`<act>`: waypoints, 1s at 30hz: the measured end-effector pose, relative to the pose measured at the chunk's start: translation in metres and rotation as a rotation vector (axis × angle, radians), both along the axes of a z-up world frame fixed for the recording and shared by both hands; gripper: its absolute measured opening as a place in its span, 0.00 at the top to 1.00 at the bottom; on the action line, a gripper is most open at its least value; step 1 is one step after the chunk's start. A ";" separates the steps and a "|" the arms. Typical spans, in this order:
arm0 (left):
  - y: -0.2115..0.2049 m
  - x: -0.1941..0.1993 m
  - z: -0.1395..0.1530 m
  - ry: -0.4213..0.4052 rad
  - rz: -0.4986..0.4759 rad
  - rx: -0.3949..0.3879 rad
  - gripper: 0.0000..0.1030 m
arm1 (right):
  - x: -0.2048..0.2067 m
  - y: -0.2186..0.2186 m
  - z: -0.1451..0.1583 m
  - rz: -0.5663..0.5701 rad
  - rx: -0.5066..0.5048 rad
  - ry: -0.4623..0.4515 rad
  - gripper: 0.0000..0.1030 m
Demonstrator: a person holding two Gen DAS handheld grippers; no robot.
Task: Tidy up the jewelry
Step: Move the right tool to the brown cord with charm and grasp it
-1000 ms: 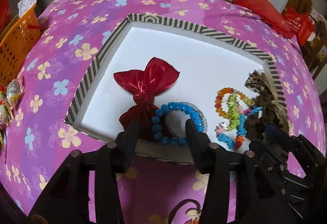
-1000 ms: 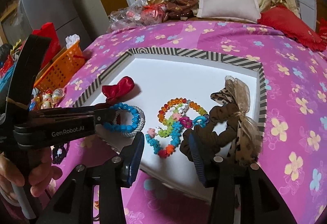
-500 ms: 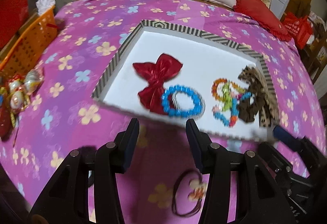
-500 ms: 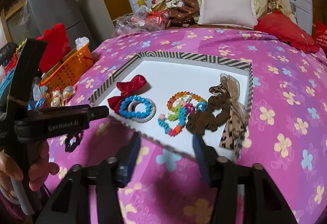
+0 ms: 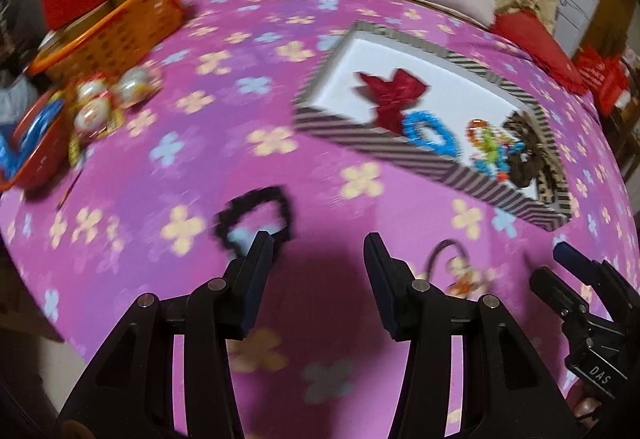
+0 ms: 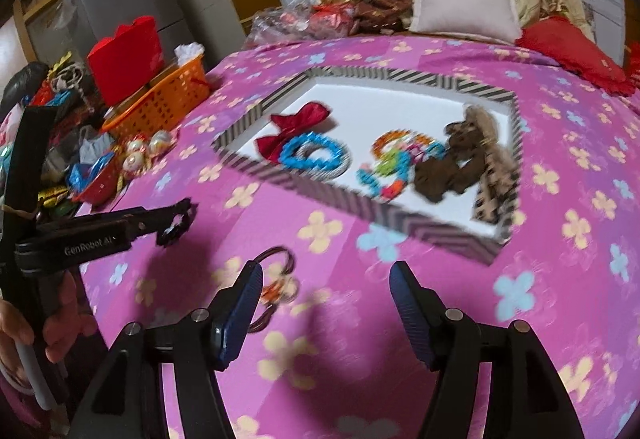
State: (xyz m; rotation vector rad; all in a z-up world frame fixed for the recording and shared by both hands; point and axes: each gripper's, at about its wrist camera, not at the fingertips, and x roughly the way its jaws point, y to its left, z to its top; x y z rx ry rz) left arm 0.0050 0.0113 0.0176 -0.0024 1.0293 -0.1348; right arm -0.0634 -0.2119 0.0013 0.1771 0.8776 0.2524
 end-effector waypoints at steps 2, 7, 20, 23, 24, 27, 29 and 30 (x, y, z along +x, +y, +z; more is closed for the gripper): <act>0.015 -0.006 -0.005 0.008 0.029 0.003 0.54 | -0.001 0.010 -0.004 0.021 -0.012 0.006 0.38; 0.039 -0.011 -0.015 0.033 0.078 -0.004 0.54 | 0.004 0.037 -0.020 0.053 -0.058 0.030 0.39; 0.055 -0.008 -0.024 0.057 0.116 -0.034 0.54 | 0.013 0.054 -0.037 0.067 -0.141 0.022 0.58; 0.054 -0.006 -0.026 0.062 0.115 -0.038 0.54 | 0.011 0.050 -0.037 0.065 -0.146 0.018 0.63; 0.053 -0.006 -0.026 0.063 0.114 -0.037 0.54 | 0.011 0.047 -0.037 0.060 -0.140 0.020 0.63; 0.053 -0.006 -0.027 0.066 0.114 -0.042 0.54 | 0.010 0.041 -0.037 0.047 -0.121 0.024 0.64; 0.053 -0.006 -0.027 0.068 0.116 -0.043 0.54 | 0.009 0.038 -0.036 0.044 -0.099 0.024 0.64; 0.053 -0.006 -0.027 0.067 0.116 -0.042 0.54 | 0.009 0.037 -0.036 0.046 -0.088 0.026 0.64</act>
